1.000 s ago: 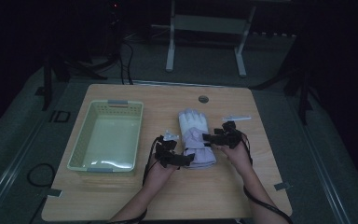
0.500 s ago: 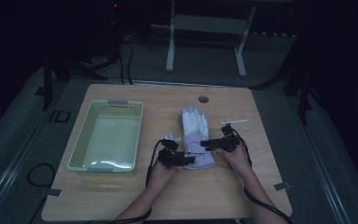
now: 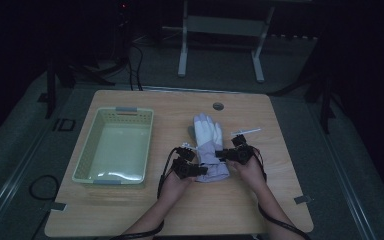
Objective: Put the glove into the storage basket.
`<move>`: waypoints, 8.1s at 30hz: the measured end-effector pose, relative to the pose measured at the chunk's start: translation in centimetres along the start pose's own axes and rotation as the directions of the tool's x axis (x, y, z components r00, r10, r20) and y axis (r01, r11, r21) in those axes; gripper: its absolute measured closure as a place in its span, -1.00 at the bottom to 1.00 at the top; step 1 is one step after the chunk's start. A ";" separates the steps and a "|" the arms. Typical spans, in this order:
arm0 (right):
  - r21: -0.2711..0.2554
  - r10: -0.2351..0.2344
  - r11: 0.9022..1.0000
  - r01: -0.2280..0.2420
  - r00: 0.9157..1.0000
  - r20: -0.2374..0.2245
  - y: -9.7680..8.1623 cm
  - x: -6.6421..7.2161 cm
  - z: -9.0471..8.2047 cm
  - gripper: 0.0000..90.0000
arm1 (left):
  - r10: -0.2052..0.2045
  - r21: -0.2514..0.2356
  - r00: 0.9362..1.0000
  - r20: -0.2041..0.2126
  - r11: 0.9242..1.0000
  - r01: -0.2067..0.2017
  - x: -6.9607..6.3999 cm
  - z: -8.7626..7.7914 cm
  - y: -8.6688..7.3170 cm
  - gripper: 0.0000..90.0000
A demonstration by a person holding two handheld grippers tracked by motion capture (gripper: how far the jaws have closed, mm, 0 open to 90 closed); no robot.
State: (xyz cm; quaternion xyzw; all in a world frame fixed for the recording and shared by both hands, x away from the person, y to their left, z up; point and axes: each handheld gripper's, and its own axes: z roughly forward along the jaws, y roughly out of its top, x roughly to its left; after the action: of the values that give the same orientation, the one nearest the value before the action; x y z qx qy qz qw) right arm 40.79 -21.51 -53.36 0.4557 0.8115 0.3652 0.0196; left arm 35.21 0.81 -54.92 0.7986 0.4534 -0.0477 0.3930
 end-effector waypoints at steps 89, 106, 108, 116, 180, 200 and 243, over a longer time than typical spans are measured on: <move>-0.064 -0.244 0.968 0.241 0.969 -0.040 14.4 25.7 7.1 0.76 | 0.076 0.040 0.992 -0.102 0.997 -0.072 13.1 -27.5 -2.9 0.62; 0.094 -0.177 0.979 0.181 0.983 -0.048 11.3 25.6 13.4 0.76 | -0.021 0.207 0.995 -0.098 0.977 0.041 16.8 -23.8 -5.7 0.62; 0.117 -0.173 0.977 0.178 0.984 -0.047 11.0 25.4 13.9 0.76 | -0.037 0.223 0.995 -0.092 0.973 0.057 17.2 -23.2 -6.0 0.61; 0.192 -0.204 0.960 0.203 0.979 -0.010 10.7 25.8 15.2 0.72 | -0.093 0.262 0.990 -0.103 0.958 0.117 17.9 -21.7 -6.8 0.60; 0.059 -0.325 0.942 0.331 0.941 -0.090 10.8 21.5 7.3 -0.66 | 0.075 -0.212 0.977 -0.200 0.970 -0.118 9.2 -22.2 -5.4 -0.95; 0.005 -0.310 0.951 0.310 0.949 -0.055 7.2 16.1 2.6 -0.67 | 0.221 -0.248 0.973 -0.069 0.941 -0.232 2.6 -18.0 -3.6 -0.95; -0.037 -0.263 0.964 0.262 0.964 -0.034 -2.8 6.3 -1.0 -0.68 | 0.434 -0.151 0.887 0.154 0.898 -0.413 -3.8 -5.2 -5.5 -0.95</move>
State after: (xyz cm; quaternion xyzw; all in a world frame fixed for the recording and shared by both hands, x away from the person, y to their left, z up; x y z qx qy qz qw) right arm 34.74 -18.24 -52.46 0.3365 0.8591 0.3812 0.0594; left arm 27.32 3.18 -52.94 0.8467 0.2317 -0.0083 0.4789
